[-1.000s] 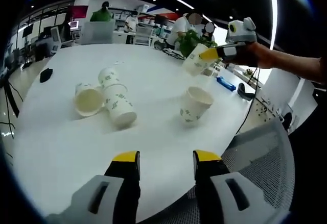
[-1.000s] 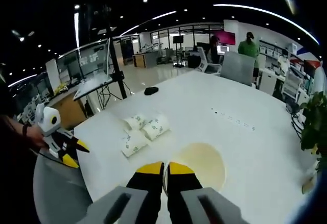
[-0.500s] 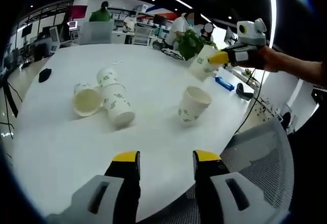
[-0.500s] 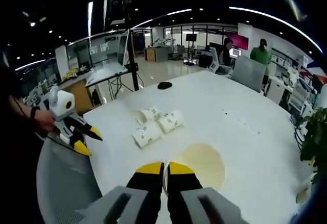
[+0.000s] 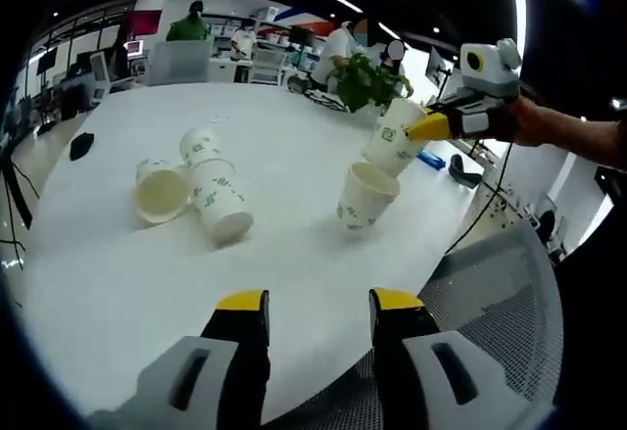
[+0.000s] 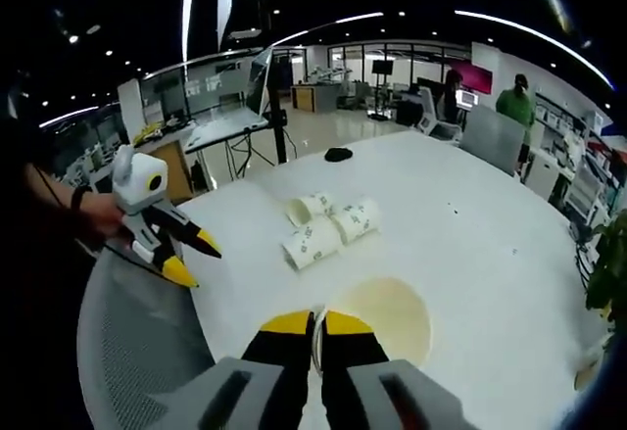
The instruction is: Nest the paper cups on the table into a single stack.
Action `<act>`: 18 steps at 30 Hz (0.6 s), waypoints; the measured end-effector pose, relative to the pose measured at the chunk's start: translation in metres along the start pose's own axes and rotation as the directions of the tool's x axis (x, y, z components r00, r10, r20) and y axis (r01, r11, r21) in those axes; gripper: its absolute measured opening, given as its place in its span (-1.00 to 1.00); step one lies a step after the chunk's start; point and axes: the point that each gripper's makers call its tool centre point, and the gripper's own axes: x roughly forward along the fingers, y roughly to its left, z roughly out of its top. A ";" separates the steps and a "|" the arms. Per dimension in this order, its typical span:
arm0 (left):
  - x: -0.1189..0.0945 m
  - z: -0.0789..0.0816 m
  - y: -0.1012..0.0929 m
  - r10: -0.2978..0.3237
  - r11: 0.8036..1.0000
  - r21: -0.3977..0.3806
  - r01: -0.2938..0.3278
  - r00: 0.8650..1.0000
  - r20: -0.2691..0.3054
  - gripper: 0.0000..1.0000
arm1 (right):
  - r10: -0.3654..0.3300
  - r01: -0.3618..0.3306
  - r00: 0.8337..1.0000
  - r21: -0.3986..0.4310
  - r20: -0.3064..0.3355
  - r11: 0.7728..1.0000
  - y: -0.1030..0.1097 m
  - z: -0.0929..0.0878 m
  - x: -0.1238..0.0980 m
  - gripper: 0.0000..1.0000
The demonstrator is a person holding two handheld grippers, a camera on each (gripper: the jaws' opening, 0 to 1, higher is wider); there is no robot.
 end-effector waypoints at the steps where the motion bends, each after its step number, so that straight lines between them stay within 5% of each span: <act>1: 0.000 0.000 0.000 0.000 1.000 0.001 0.000 1.000 0.000 -0.21 | 0.001 -0.001 1.000 0.001 -0.003 1.000 0.001 -0.001 0.001 -1.00; 18: 0.000 0.000 0.001 0.004 1.000 -0.002 -0.004 1.000 0.000 -0.23 | 0.013 -0.015 0.998 -0.026 -0.064 1.000 0.001 -0.017 0.026 -1.00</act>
